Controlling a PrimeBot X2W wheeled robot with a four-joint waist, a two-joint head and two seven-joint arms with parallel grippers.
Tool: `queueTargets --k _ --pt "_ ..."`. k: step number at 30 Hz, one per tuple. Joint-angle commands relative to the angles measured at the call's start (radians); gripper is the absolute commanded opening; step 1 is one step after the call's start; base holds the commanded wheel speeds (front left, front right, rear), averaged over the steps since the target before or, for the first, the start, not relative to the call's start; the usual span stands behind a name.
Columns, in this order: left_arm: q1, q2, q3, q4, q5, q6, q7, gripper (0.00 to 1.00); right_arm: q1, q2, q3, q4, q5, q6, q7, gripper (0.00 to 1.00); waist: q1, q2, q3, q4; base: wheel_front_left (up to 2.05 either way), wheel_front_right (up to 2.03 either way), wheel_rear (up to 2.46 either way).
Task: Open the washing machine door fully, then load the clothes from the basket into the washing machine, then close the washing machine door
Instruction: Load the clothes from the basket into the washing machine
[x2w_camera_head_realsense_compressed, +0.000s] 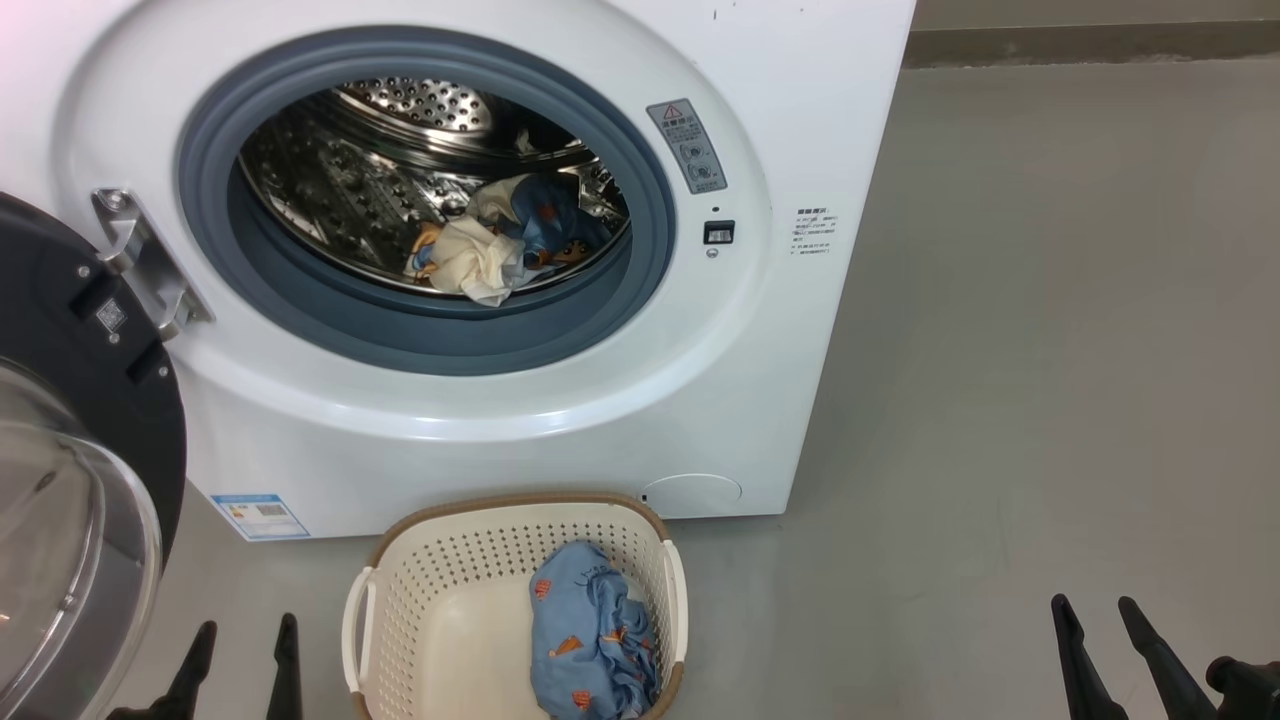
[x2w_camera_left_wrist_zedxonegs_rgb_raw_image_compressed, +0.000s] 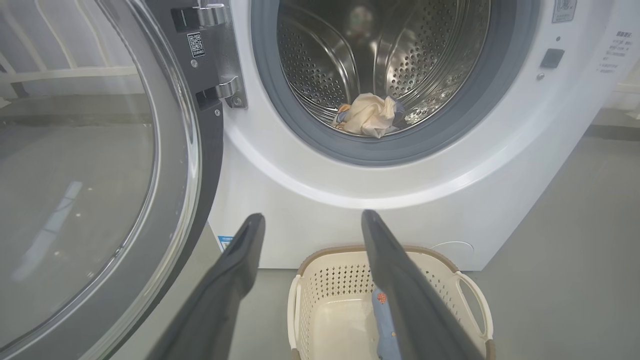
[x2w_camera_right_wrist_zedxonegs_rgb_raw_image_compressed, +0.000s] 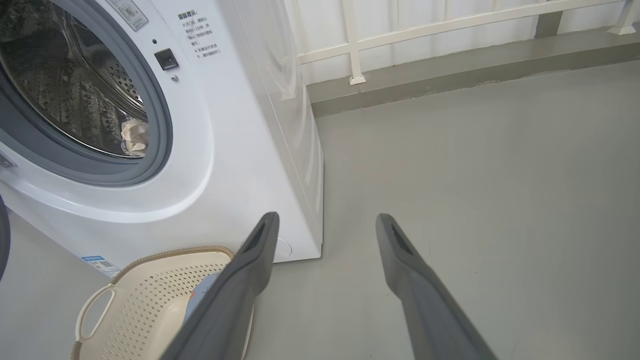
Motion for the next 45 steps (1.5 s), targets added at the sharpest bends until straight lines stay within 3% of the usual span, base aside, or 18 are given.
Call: queueTargets --k 1,27,45 --pt "-0.013 0.015 0.039 -0.034 0.004 -0.001 -0.006 1.0 0.007 -0.02 0.014 -0.027 -0.002 0.003 -0.008 1.0 0.0 0.0 0.001 0.0 0.0 0.0 0.0" --pt "-0.061 -0.011 0.014 0.0 -0.007 0.002 -0.006 1.0 -0.063 -0.006 0.035 -0.029 -0.008 0.003 -0.008 1.0 0.0 0.0 0.069 -0.015 0.0 0.0 0.0" --pt "-0.307 -0.017 -0.07 0.3 -0.035 -0.012 -0.006 1.0 -0.188 0.024 0.063 -0.037 -0.012 0.003 -0.008 1.0 0.0 0.0 0.216 -0.046 0.0 0.0 0.0"
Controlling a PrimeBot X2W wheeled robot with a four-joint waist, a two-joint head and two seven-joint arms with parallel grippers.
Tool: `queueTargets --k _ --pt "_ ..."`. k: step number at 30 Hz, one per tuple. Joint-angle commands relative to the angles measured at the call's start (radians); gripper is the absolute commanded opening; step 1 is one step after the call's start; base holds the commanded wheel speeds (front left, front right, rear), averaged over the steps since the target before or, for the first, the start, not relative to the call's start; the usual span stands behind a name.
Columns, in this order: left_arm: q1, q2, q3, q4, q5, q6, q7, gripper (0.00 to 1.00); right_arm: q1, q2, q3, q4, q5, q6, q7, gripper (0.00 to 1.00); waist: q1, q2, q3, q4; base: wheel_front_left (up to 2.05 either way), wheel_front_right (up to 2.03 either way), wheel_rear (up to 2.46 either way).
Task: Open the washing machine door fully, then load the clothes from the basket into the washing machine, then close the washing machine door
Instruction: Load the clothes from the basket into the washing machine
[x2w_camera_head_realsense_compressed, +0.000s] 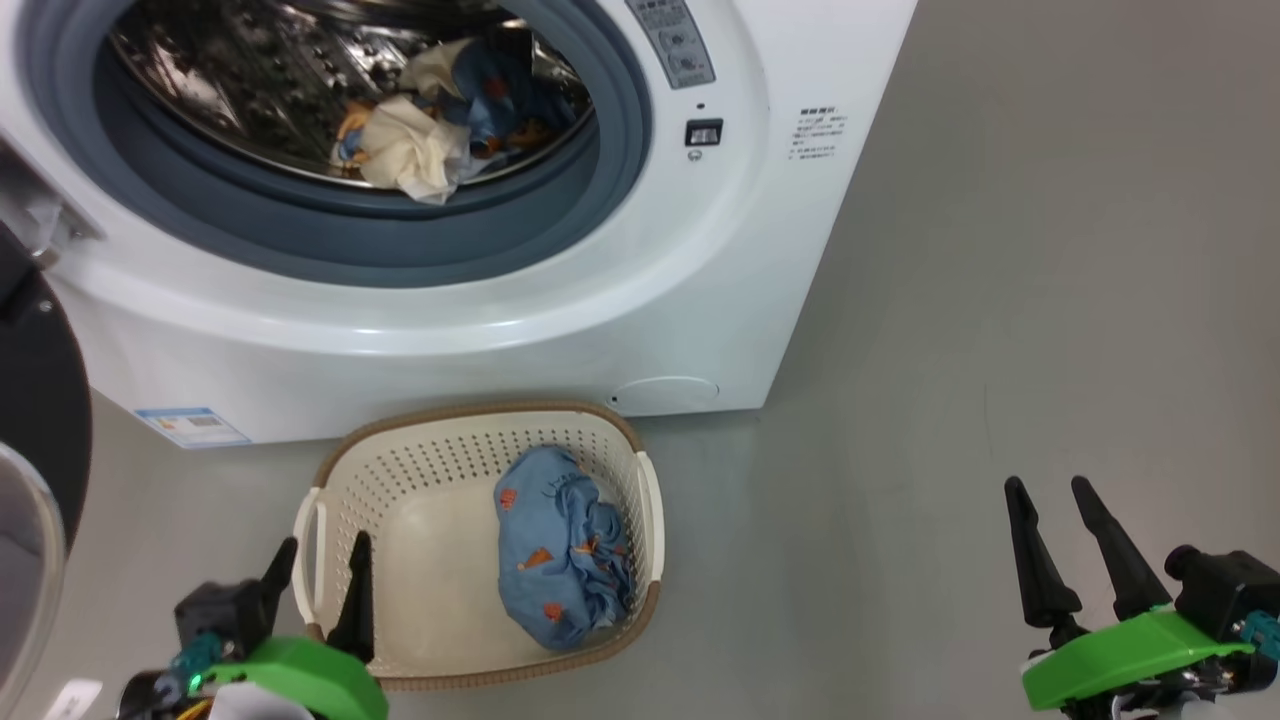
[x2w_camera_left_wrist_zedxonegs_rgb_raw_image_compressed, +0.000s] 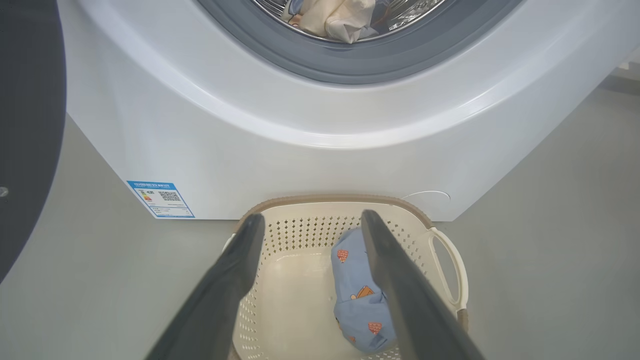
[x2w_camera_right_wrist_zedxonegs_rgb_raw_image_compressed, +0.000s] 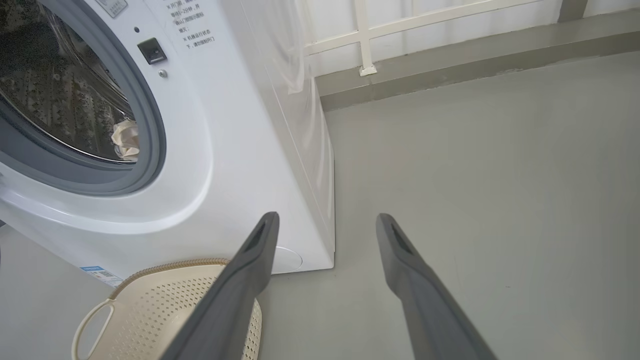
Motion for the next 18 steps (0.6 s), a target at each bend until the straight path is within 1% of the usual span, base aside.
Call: queueTargets --k 1,10,18 --pt "-0.051 0.015 0.02 0.011 0.001 -0.004 -0.007 1.0 -0.029 -0.008 0.024 -0.027 -0.01 0.003 -0.008 1.0 0.0 0.0 0.034 -0.014 0.0 0.0 0.0" --pt "-0.2 0.014 -0.037 0.185 0.0 -0.009 -0.007 1.0 -0.083 -0.001 0.042 -0.032 -0.014 0.003 -0.008 1.0 0.0 0.0 0.119 -0.037 0.0 0.0 0.0" --pt "-0.304 0.016 -0.113 0.3 -0.022 -0.01 -0.007 1.0 -0.123 -0.006 0.074 -0.027 -0.013 0.003 -0.008 1.0 0.0 0.0 0.186 -0.038 0.0 0.0 0.0"
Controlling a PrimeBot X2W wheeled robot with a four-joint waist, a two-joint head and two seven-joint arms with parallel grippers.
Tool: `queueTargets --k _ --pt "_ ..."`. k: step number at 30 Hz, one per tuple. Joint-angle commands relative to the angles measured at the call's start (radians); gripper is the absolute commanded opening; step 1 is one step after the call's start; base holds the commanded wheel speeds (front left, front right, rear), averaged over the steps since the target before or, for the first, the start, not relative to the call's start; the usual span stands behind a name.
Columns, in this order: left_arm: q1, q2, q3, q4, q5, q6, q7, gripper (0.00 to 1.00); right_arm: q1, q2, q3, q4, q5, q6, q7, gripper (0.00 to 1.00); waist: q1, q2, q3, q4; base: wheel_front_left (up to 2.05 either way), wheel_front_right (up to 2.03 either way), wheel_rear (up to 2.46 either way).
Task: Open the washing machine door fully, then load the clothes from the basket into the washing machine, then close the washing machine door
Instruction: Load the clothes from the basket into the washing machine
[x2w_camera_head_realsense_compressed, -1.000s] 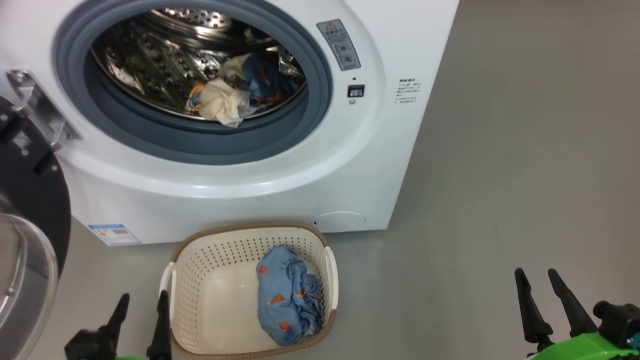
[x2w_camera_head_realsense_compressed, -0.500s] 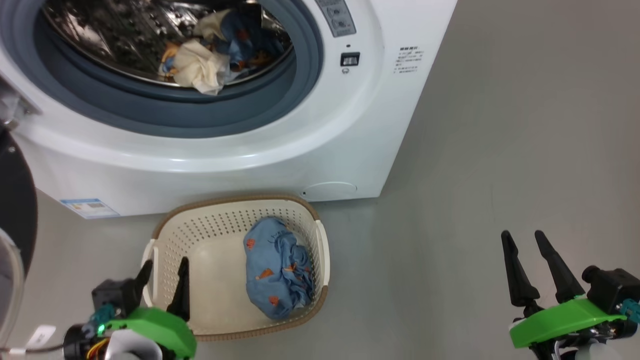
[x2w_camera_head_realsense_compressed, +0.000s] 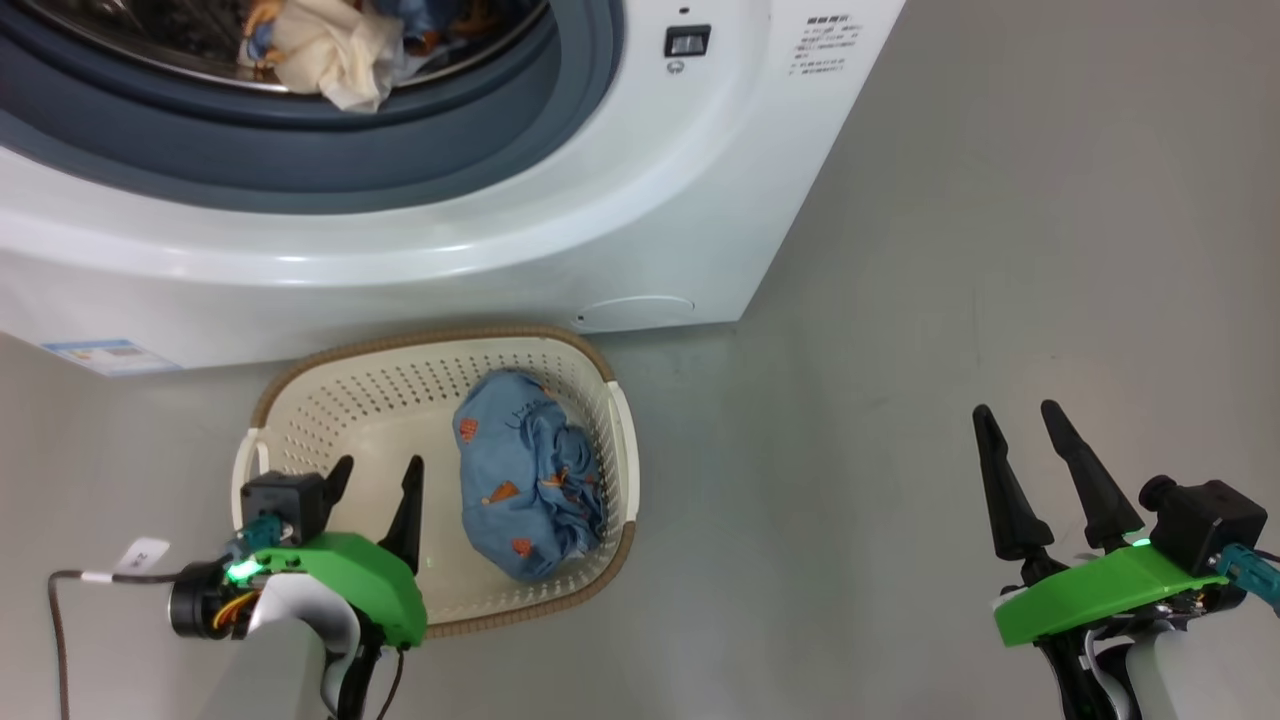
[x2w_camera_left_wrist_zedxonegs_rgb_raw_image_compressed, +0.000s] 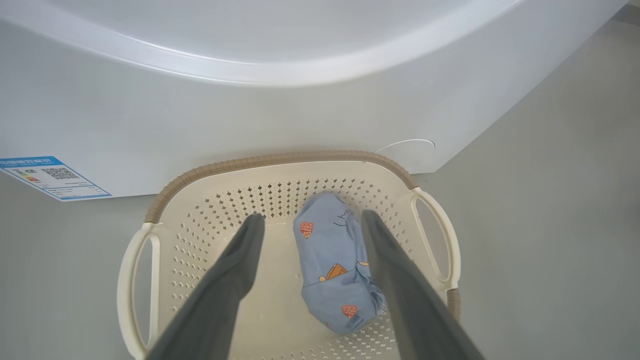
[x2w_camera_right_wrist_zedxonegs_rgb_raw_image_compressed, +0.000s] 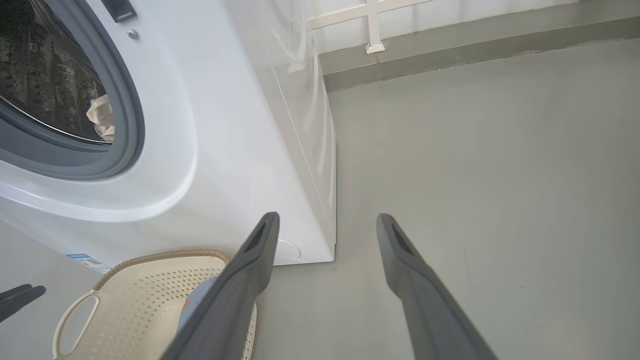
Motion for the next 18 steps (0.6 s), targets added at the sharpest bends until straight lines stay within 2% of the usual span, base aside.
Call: queueTargets --k 1,18 --pt "-0.03 0.022 0.01 0.011 -0.013 -0.002 -0.007 1.0 -0.017 -0.009 0.028 -0.021 -0.007 0.003 -0.008 1.0 0.0 0.0 0.032 -0.002 0.0 0.0 0.0" --pt "-0.235 0.024 -0.176 0.227 -0.097 -0.003 -0.007 1.0 -0.11 -0.018 0.067 -0.028 -0.005 0.003 -0.008 1.0 0.0 0.0 0.191 -0.008 0.0 0.0 0.0"
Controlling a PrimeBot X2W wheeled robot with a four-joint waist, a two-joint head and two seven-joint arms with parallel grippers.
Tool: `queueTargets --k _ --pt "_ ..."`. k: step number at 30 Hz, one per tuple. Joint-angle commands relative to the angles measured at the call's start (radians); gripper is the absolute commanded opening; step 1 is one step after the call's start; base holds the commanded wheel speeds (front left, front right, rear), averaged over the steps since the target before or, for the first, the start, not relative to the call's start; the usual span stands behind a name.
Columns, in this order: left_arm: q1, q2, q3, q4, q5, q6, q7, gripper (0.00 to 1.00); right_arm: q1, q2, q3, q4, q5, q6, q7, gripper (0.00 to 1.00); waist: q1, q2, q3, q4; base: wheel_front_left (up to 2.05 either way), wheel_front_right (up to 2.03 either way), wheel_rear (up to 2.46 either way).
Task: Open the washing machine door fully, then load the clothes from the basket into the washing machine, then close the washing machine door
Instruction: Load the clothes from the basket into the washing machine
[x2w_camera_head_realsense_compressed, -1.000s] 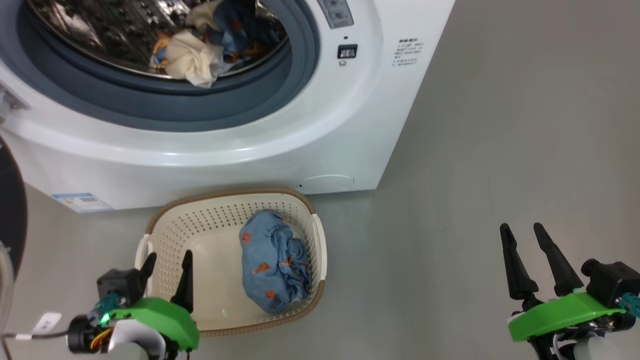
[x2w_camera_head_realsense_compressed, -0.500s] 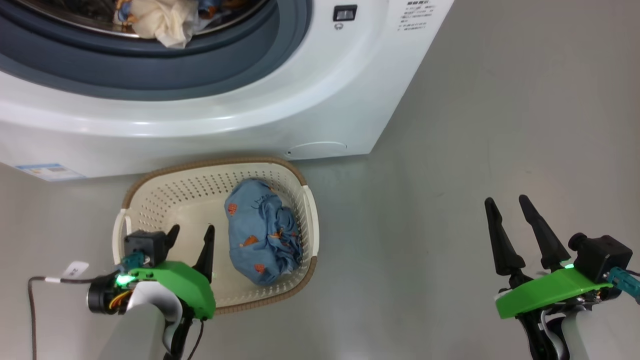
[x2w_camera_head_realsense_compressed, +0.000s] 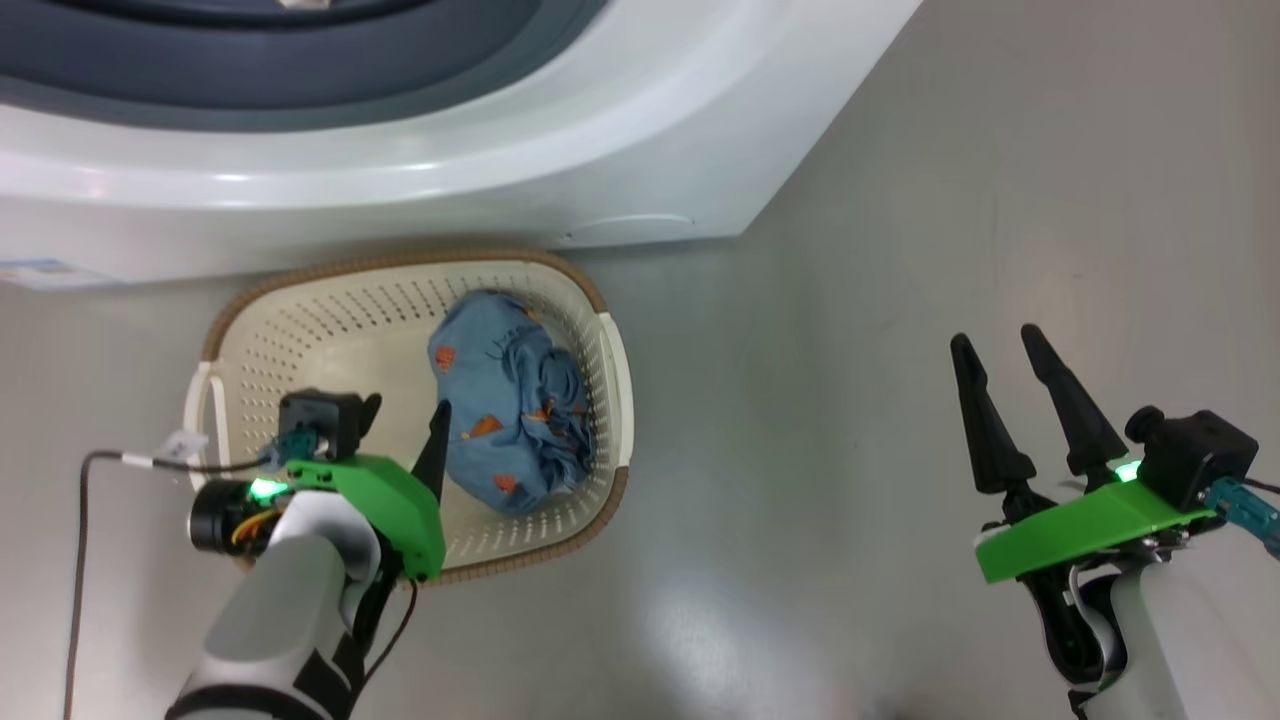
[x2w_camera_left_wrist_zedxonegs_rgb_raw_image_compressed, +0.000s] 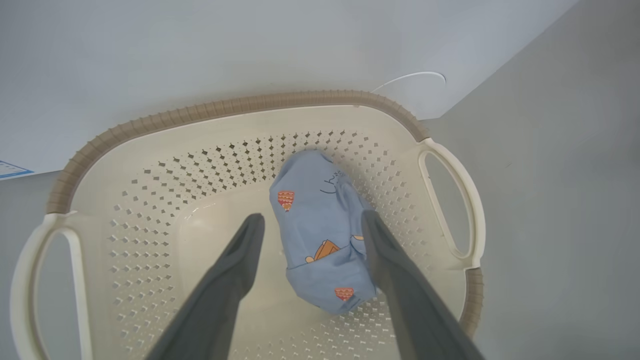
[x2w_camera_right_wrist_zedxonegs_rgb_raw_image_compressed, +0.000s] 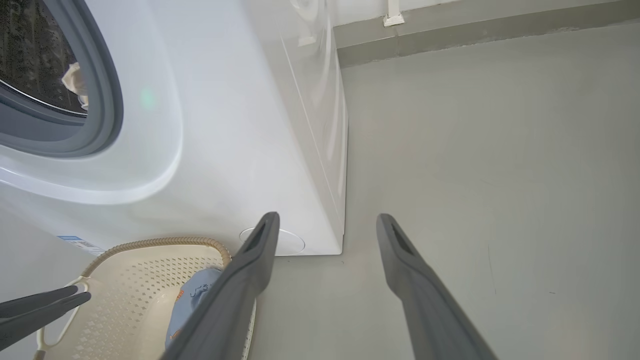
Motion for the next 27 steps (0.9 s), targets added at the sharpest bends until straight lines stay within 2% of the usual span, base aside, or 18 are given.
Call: queueTargets --k 1,12,19,27 --pt "-0.014 0.023 0.012 0.002 -0.012 -0.003 -0.007 1.0 -0.002 -0.009 0.023 -0.024 -0.005 0.003 -0.007 1.0 0.0 0.0 0.036 -0.004 0.0 0.0 0.0" --pt "-0.163 0.038 -0.111 0.145 -0.054 -0.003 0.029 1.0 -0.05 0.003 0.035 -0.033 -0.005 0.003 -0.007 1.0 0.0 0.0 0.126 -0.022 0.0 0.0 0.0" --pt "-0.236 0.06 -0.19 0.166 -0.101 -0.003 0.117 1.0 -0.078 0.011 0.045 -0.04 -0.004 0.003 -0.007 1.0 0.0 0.0 0.178 -0.04 0.0 0.0 0.0" --pt "-0.276 0.086 -0.262 0.163 -0.173 -0.003 0.152 1.0 -0.097 0.021 0.057 -0.044 -0.004 0.003 -0.007 1.0 0.0 0.0 0.222 -0.064 0.0 0.0 0.0"
